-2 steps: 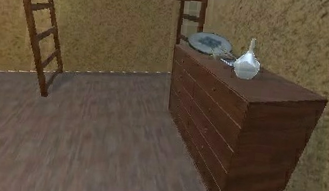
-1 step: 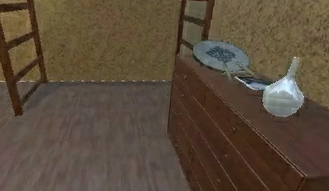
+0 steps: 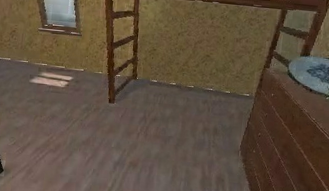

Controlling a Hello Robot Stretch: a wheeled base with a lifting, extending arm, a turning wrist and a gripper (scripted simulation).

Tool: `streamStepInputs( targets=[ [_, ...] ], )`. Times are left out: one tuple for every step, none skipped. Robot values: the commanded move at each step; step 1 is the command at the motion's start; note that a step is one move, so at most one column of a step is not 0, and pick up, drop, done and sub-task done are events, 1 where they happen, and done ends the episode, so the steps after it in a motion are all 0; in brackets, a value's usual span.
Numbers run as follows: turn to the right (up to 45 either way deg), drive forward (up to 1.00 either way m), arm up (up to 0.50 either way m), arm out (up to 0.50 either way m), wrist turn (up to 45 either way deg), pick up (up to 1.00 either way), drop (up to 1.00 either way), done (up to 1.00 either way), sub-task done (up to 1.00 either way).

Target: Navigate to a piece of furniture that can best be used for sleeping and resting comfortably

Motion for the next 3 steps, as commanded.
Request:
streamStepInputs(
  targets=[
    [0.0,1.0,0.0,0.0,0.0,0.0,0.0,0.0,0.0],
    [0.0,0.9,0.0,0.0,0.0,0.0,0.0,0.0,0.0],
    [24.0,0.0,0.0,0.0,0.0,0.0,0.0,0.0,0.0]
  ],
)
